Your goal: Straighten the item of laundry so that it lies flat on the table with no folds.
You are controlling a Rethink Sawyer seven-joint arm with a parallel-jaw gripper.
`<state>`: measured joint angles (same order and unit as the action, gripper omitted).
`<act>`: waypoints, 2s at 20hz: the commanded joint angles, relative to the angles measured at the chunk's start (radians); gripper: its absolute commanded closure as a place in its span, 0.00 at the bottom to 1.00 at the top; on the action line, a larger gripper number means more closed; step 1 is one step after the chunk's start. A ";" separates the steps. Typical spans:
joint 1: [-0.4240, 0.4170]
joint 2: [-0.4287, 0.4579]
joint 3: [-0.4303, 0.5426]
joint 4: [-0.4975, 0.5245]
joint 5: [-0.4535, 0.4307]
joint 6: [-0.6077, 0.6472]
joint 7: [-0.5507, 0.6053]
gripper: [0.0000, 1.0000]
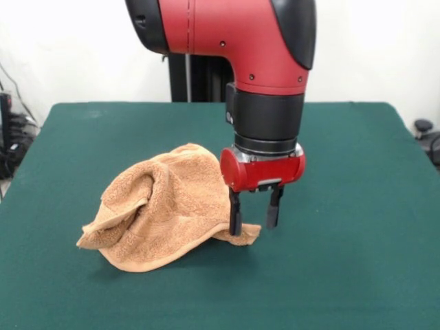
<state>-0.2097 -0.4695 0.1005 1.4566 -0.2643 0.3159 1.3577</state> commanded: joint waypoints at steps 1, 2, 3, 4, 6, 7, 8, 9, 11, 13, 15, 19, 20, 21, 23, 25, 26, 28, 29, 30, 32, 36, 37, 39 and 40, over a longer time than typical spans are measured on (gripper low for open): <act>0.009 0.028 0.035 0.157 0.003 0.015 0.165 0.00; 0.010 0.028 0.036 0.155 0.004 0.018 0.163 0.00; 0.012 0.029 0.034 0.158 0.003 0.013 0.164 0.00; 0.011 0.033 0.034 0.159 0.001 0.007 0.164 0.00; 0.012 0.039 0.035 0.159 -0.003 -0.005 0.163 0.00; 0.011 0.044 0.036 0.159 -0.006 -0.014 0.161 0.00; 0.006 0.051 0.039 0.155 -0.008 -0.019 0.157 0.00; 0.003 0.056 0.041 0.155 -0.010 -0.026 0.154 0.00; -0.002 0.061 0.044 0.151 -0.015 -0.032 0.146 0.00; -0.009 0.066 0.048 0.152 -0.020 -0.040 0.140 0.00; -0.015 0.071 0.051 0.153 -0.025 -0.050 0.136 0.00; -0.026 0.076 0.055 0.153 -0.032 -0.053 0.125 0.00; -0.027 0.077 0.056 0.150 -0.032 -0.051 0.123 0.00; -0.028 0.078 0.056 0.149 -0.033 -0.052 0.122 0.00; -0.032 0.083 0.060 0.145 -0.032 -0.050 0.119 0.00; -0.033 0.085 0.062 0.142 -0.031 -0.049 0.119 0.00; -0.033 0.083 0.061 0.141 -0.031 -0.048 0.118 0.00; -0.041 0.084 0.064 0.137 -0.035 -0.044 0.109 0.00; -0.047 0.085 0.068 0.135 -0.037 -0.041 0.101 0.00; -0.052 0.084 0.072 0.131 -0.037 -0.035 0.093 0.00; -0.056 0.085 0.074 0.125 -0.042 -0.036 0.086 0.00; -0.036 0.111 0.060 0.091 -0.045 -0.076 0.108 0.00; -0.023 0.127 0.050 0.071 -0.046 -0.103 0.123 0.00; -0.004 0.165 0.037 0.026 -0.039 -0.131 0.140 0.00; -0.005 0.182 0.040 0.007 -0.030 -0.125 0.141 0.00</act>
<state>-0.2501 -0.4315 0.1005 1.4955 -0.2643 0.2659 1.3577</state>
